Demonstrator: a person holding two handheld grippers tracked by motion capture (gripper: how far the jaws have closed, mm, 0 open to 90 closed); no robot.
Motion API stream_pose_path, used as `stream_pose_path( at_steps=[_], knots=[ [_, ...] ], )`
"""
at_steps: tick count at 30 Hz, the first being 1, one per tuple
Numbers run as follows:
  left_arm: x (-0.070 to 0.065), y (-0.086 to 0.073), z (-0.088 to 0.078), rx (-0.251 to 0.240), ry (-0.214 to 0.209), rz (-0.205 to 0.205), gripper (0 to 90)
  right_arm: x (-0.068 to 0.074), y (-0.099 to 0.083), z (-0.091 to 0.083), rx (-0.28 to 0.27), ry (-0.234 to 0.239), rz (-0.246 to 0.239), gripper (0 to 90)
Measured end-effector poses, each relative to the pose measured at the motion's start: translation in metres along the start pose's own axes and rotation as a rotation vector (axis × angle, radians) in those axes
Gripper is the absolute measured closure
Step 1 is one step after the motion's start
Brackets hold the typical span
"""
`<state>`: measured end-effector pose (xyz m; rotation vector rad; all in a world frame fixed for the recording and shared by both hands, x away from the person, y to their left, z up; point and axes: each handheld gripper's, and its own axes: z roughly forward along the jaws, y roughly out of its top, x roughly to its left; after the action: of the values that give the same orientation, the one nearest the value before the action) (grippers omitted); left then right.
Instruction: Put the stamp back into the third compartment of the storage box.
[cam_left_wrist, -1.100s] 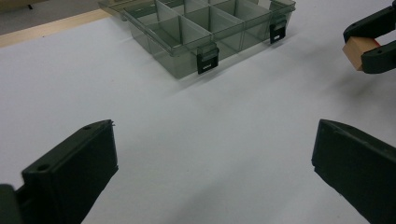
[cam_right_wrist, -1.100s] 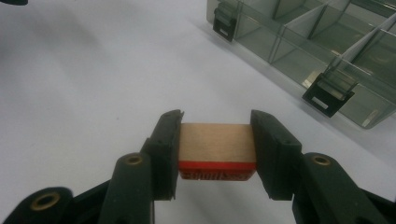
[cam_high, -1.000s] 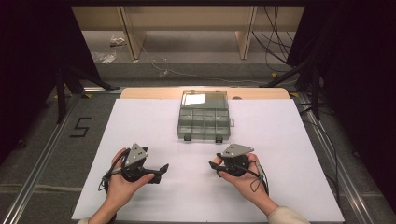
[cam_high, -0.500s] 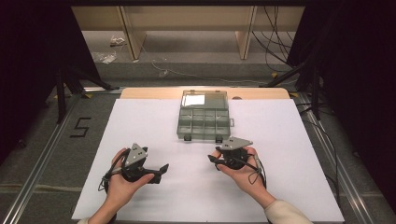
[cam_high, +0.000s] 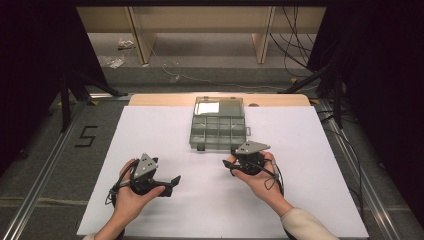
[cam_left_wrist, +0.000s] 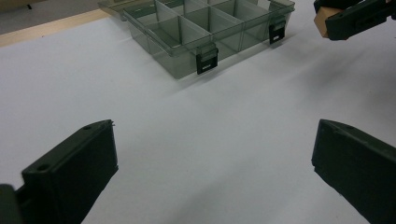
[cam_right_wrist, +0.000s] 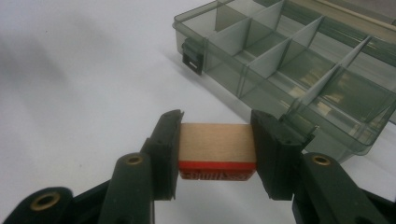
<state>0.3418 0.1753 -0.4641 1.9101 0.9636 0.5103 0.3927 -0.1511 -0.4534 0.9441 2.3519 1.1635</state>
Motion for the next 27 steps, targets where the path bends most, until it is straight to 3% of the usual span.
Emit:
stream_pose_path(
  at_steps=[27],
  knots=[
    [0.000, 0.000, 0.000, -0.002, -0.001, 0.002, 0.0, -0.015, 0.015, 0.010, -0.013, -0.030, 0.025, 56.0]
  ],
)
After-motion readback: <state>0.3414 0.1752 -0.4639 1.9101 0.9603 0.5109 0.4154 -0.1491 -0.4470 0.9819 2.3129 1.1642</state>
